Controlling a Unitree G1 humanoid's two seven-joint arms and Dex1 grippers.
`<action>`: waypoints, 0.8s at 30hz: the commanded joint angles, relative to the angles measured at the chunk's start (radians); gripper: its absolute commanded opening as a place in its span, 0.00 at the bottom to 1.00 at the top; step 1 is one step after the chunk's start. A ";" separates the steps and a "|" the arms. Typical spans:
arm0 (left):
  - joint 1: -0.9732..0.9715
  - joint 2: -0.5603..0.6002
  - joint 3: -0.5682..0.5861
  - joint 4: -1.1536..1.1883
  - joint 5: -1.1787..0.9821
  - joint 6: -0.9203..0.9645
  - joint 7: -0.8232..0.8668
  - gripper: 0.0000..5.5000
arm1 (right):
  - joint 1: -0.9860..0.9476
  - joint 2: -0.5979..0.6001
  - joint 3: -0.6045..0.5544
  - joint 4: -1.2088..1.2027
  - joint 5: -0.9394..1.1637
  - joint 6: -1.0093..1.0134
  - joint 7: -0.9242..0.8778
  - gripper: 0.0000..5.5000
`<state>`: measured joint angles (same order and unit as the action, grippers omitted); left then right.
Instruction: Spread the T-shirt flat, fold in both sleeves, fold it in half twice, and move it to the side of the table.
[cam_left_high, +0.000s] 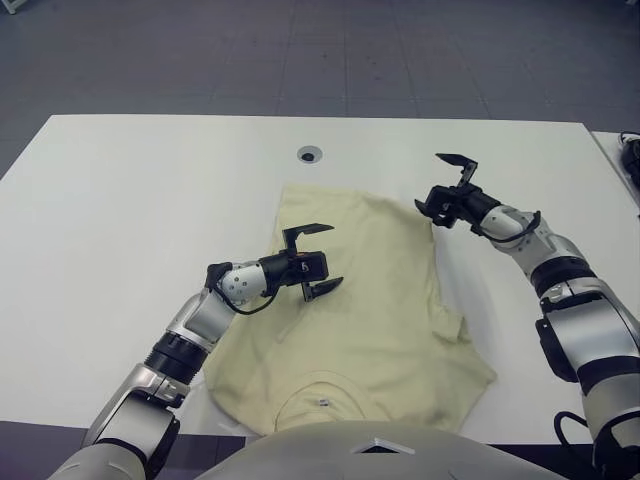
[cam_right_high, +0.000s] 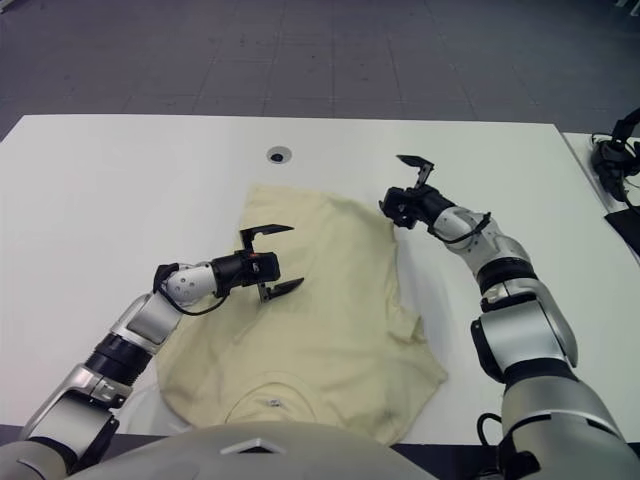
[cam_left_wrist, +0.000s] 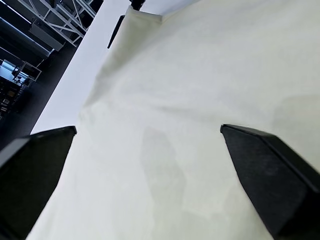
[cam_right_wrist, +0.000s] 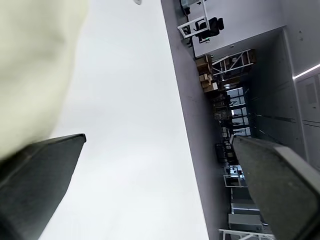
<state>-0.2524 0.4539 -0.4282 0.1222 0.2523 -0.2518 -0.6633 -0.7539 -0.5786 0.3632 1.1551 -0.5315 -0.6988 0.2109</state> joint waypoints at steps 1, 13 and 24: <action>0.017 0.019 -0.003 -0.002 0.019 0.015 -0.015 0.98 | 0.038 0.014 -0.012 -0.023 0.039 -0.019 0.041 0.98; 0.014 0.022 0.000 0.006 0.021 0.012 -0.016 0.98 | 0.150 0.032 -0.071 -0.214 0.210 -0.044 0.229 0.98; 0.015 0.019 -0.005 0.015 0.029 0.010 -0.011 0.98 | 0.269 0.037 -0.089 -0.374 0.301 0.020 0.353 0.98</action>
<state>-0.2506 0.4557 -0.4258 0.1225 0.2539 -0.2532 -0.6648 -0.5138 -0.5400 0.2863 0.8005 -0.2611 -0.7076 0.5223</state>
